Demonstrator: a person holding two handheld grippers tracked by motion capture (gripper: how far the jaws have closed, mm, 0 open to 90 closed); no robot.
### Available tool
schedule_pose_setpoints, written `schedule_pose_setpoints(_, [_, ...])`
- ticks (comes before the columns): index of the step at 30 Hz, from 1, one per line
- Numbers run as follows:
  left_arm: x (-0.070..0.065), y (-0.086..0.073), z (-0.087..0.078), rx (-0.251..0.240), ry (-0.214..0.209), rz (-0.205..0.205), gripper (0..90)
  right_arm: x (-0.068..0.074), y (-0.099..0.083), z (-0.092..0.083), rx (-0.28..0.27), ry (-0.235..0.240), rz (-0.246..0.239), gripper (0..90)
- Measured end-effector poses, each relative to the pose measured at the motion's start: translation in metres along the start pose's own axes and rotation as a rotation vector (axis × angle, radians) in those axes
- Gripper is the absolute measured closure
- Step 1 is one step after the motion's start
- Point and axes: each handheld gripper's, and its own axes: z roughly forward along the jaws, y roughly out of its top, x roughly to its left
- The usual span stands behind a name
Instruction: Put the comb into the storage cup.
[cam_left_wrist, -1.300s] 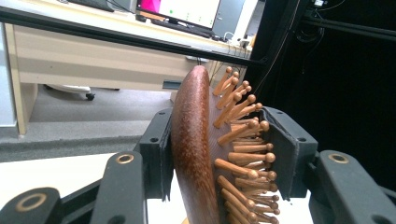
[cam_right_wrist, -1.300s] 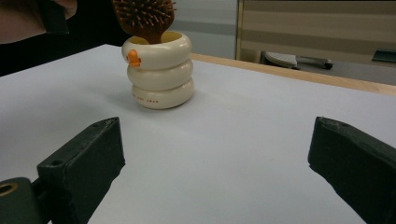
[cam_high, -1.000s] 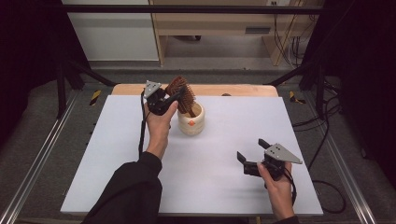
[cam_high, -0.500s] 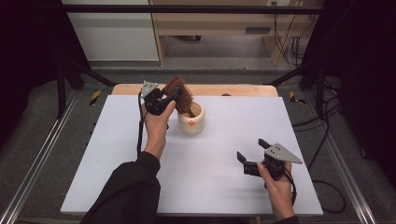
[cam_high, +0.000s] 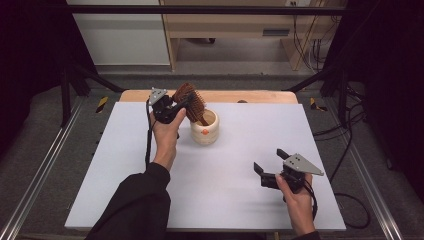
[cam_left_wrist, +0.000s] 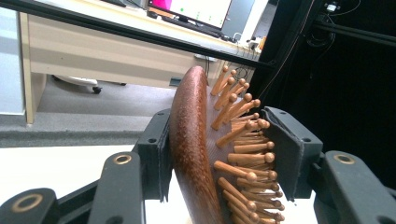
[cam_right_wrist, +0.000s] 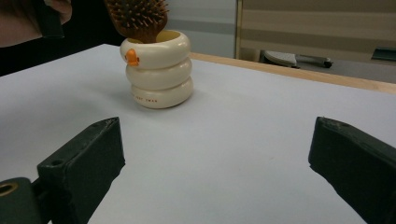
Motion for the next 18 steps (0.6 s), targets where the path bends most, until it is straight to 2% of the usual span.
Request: schedule_pose_setpoints(18, [0.0005, -0.0001, -0.0003, 0.004, -0.001, -0.003, 43.7, -0.0006, -0.0002, 0.0000, 0.001, 0.000, -0.003, 3.8])
